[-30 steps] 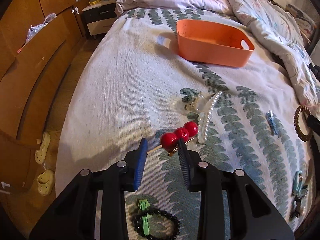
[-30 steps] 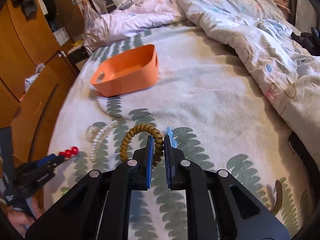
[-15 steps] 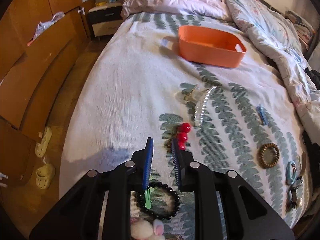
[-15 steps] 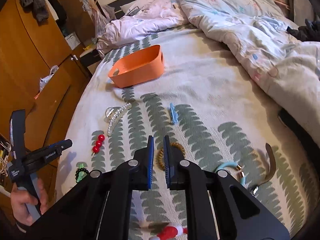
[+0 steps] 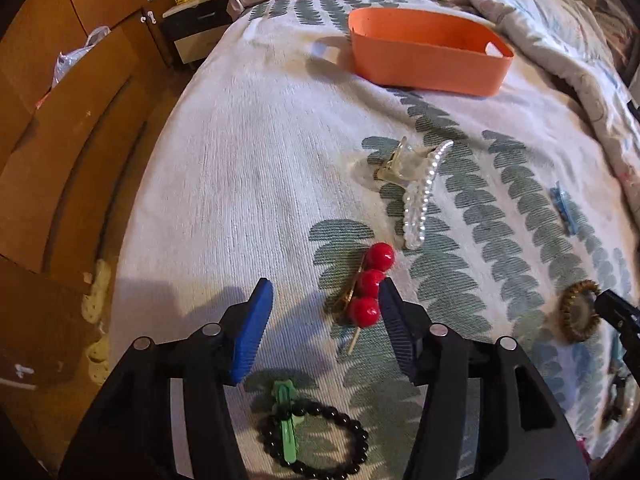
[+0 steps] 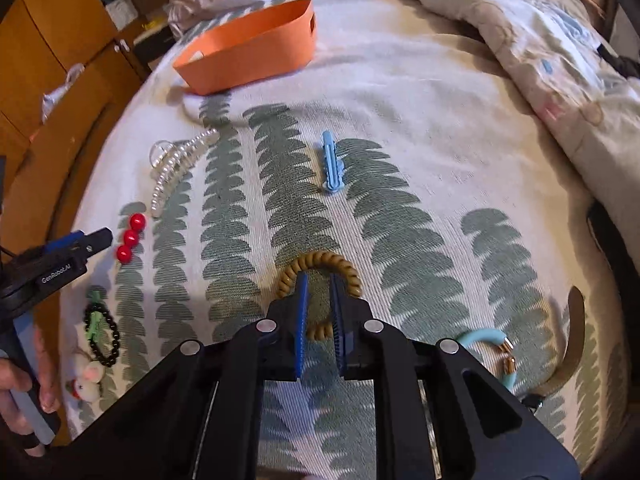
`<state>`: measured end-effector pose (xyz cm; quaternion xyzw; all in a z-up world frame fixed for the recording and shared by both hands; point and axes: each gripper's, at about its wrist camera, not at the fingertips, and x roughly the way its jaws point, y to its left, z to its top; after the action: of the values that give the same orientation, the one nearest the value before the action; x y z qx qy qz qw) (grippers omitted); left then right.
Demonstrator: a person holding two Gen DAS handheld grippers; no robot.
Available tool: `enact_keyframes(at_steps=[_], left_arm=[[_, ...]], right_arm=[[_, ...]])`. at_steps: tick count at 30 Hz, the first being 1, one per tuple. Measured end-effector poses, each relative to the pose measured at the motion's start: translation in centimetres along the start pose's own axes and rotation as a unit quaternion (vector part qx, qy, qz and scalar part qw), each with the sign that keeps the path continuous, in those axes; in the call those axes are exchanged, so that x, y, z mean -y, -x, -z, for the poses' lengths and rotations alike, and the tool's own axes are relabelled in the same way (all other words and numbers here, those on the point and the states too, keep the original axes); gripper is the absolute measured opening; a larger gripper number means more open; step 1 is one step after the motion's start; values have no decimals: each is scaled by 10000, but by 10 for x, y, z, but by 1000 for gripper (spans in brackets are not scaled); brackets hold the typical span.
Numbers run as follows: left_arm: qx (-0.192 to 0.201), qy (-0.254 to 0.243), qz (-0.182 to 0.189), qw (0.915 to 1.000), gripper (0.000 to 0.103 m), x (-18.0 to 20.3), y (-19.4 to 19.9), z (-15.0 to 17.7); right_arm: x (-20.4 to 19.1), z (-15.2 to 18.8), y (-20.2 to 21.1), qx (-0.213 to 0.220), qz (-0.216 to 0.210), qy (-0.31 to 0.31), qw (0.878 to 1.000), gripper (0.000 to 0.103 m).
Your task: Organize jewelry
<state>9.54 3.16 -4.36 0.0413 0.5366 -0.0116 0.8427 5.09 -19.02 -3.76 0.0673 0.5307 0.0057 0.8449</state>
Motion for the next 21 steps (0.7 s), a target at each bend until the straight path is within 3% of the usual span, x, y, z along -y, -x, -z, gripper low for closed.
enact_keyframes(at_steps=[6, 11, 21], left_arm=[[-173, -62, -99, 9998, 55, 3, -14, -2], [-278, -80, -19, 9996, 59, 8, -20, -2], [-462, -128, 17, 9988, 59, 13, -33, 5]], right_arm=[[-3, -1, -11, -67, 300, 150, 9994, 15], [4, -1, -18, -252, 148, 38, 9996, 19], [-4, 2, -22, -322, 270, 234, 9988, 20]])
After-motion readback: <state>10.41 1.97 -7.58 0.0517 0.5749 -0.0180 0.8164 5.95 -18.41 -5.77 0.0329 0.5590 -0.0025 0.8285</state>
